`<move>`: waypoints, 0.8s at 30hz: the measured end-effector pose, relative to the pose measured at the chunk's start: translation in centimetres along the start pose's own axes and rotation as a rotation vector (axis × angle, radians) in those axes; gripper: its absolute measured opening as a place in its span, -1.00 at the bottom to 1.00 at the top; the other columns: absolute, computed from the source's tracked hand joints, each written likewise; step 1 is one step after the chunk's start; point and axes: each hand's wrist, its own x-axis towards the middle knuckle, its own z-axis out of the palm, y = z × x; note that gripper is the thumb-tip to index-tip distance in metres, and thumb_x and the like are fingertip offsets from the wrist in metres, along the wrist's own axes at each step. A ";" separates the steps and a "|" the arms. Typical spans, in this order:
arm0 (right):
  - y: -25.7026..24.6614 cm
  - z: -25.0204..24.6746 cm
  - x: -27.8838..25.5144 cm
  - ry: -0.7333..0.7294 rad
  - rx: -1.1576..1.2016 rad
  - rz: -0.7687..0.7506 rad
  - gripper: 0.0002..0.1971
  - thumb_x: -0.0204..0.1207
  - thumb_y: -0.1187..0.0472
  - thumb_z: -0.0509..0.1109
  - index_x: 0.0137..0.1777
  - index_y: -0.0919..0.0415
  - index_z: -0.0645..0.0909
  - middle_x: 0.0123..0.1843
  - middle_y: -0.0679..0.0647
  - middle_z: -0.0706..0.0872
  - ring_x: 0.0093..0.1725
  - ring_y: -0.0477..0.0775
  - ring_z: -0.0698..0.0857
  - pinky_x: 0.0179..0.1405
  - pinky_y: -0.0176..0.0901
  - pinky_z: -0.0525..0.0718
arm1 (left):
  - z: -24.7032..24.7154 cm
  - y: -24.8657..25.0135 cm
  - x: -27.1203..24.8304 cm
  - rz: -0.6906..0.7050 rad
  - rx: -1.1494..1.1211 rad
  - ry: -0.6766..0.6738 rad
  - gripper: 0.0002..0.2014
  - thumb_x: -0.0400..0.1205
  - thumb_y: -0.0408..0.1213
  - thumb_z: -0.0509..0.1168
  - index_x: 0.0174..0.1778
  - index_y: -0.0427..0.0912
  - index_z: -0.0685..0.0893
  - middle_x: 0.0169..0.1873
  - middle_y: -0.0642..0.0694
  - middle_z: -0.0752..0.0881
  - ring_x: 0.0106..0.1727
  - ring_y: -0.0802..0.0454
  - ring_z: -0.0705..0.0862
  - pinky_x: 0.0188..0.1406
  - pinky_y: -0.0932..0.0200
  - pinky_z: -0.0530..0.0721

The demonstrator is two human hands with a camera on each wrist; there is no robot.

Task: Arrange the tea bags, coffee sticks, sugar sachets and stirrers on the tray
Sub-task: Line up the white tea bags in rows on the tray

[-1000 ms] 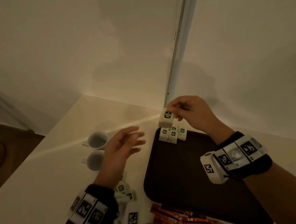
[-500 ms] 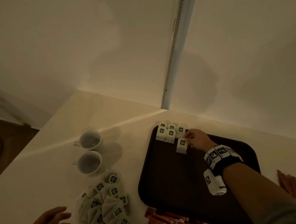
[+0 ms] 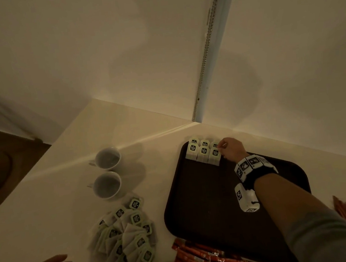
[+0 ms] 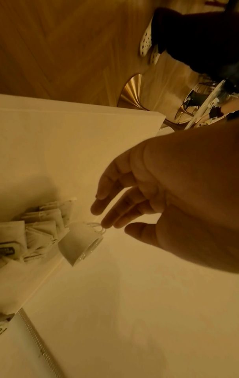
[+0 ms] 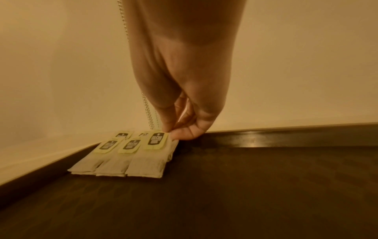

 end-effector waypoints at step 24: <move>-11.5 16.2 -20.3 -0.594 -0.300 -0.666 -0.43 0.36 0.06 0.54 0.31 0.14 0.41 0.27 0.11 0.52 0.22 0.14 0.51 0.20 0.10 0.57 | -0.4 -3.5 -3.3 0.157 -0.049 0.044 -0.80 0.72 -0.32 0.16 0.07 -0.12 0.71 -0.06 -0.16 0.80 -0.01 -0.23 0.75 -0.10 -0.04 0.66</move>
